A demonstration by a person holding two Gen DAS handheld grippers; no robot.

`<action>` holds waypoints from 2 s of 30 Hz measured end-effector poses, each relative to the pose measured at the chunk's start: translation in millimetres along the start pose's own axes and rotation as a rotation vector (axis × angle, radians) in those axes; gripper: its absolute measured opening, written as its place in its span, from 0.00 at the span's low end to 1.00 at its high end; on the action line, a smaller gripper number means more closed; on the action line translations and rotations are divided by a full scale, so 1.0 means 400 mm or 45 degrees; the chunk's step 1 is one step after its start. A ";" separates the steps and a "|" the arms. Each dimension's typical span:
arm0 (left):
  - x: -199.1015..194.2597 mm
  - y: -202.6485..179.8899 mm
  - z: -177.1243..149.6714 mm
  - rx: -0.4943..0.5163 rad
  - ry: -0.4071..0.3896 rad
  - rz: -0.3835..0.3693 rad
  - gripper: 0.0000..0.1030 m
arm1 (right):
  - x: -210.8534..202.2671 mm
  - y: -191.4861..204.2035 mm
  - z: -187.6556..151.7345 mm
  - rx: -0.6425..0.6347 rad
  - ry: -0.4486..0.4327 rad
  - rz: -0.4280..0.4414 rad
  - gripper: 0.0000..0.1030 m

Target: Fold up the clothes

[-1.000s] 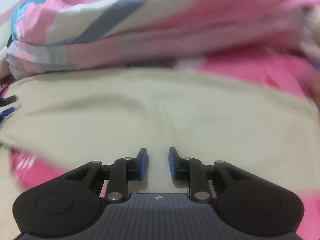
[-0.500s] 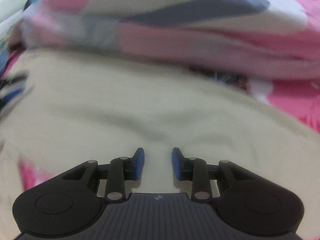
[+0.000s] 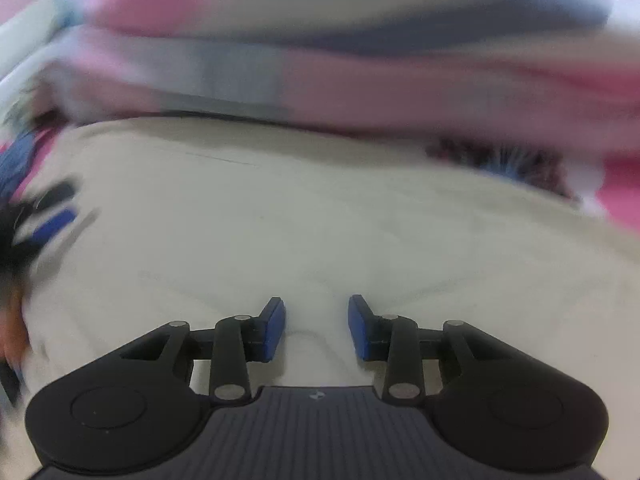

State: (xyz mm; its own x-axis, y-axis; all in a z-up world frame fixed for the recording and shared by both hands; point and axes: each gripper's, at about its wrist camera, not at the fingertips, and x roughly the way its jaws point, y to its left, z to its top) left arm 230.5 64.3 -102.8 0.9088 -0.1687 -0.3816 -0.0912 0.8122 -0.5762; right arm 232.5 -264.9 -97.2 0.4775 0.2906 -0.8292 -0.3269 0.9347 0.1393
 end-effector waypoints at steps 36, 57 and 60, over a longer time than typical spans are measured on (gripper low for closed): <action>0.002 0.002 -0.001 0.006 0.000 -0.002 0.80 | -0.246 -0.447 -0.235 0.125 -0.267 -0.365 0.45; 0.003 0.001 0.001 0.007 0.002 -0.004 0.81 | -0.419 -0.574 -0.306 0.379 -0.446 -0.512 0.54; -0.011 -0.016 0.010 0.015 -0.006 0.024 0.81 | -0.350 -0.517 -0.253 0.338 -0.575 -0.333 0.55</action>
State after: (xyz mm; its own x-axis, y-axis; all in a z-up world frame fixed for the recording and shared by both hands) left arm 228.9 62.2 -94.4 0.9090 -0.1505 -0.3888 -0.1037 0.8217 -0.5605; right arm 150.7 -519.5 -64.9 0.8339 0.0470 -0.5499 0.0367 0.9894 0.1403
